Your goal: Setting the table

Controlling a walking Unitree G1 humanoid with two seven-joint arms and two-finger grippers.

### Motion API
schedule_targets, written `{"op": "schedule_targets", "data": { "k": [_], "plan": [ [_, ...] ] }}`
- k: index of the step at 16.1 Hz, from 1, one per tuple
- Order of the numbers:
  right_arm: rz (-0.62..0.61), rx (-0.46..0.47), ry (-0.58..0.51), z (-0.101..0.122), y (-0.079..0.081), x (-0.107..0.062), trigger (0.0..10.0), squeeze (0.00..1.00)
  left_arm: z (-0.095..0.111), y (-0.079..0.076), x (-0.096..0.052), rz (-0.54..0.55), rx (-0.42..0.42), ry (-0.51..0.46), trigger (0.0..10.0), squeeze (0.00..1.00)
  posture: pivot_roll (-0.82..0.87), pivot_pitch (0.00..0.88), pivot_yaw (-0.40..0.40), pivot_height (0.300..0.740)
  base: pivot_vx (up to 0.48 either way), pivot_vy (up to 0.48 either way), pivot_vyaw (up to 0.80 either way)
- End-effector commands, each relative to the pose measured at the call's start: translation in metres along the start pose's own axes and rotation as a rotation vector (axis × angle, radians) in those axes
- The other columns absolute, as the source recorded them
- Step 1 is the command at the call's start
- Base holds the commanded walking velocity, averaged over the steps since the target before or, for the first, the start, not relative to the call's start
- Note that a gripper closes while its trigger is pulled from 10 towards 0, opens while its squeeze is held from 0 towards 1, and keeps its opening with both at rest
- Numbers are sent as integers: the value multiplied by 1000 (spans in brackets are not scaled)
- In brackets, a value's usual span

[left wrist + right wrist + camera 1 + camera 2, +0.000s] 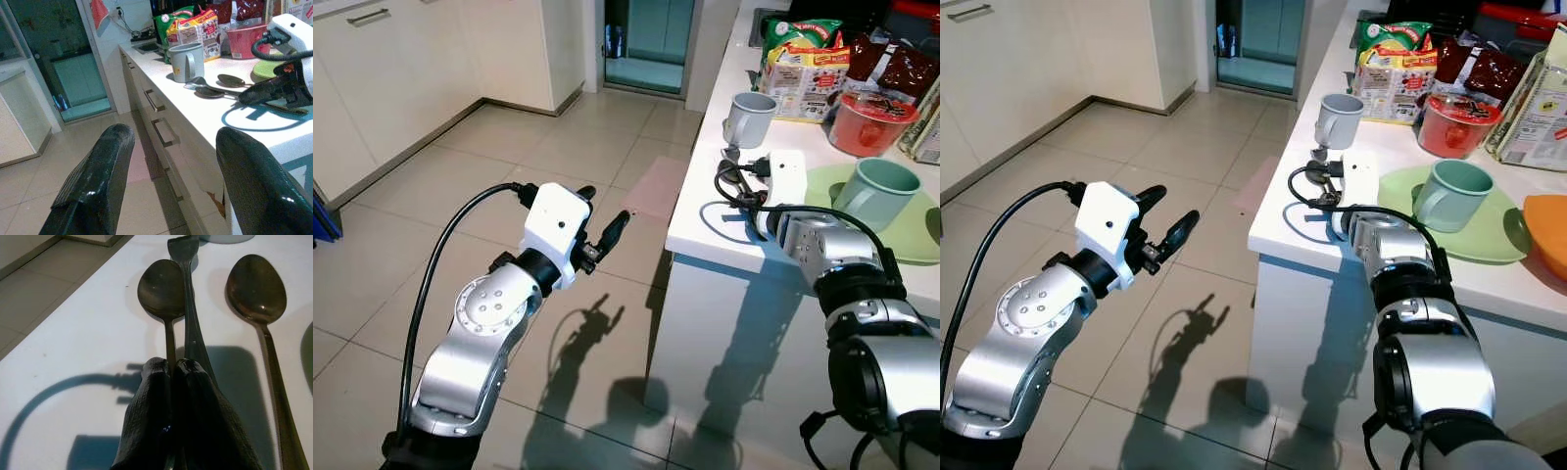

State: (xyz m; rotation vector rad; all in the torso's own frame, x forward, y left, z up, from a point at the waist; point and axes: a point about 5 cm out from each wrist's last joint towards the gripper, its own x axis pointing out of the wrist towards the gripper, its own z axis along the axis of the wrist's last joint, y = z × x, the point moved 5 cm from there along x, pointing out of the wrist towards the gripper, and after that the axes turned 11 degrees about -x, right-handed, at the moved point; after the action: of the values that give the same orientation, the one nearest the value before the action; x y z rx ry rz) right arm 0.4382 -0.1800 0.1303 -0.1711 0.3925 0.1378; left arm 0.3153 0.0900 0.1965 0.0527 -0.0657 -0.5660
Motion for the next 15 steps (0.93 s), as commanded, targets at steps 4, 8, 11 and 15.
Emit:
{"op": "schedule_targets", "data": {
  "k": [4, 8, 11, 15],
  "plan": [
    [-60, -20, -130, 23, -2, -11, 0, 0, 2, 2, 2, 7, 2, -12, 10000, 0, 13, 0, -14, 740, 0, 0, 0],
    [-92, -41, -187, 29, -3, -23, 0, 0, 2, 2, 2, 4, -1, -14, 10000, 0, 10, 0, -9, 740, 0, 0, 0],
    [-84, -49, -177, 24, 1, -30, 0, 0, 2, 1, 3, 1, -1, -12, 10000, 0, 10, 0, -9, 740, 0, 0, 0],
    [-81, -46, -172, 22, 4, -32, 0, 0, 1, 1, 3, -1, 2, -6, 10000, 0, 12, 0, -5, 740, 0, 0, 0]
  ]
}}
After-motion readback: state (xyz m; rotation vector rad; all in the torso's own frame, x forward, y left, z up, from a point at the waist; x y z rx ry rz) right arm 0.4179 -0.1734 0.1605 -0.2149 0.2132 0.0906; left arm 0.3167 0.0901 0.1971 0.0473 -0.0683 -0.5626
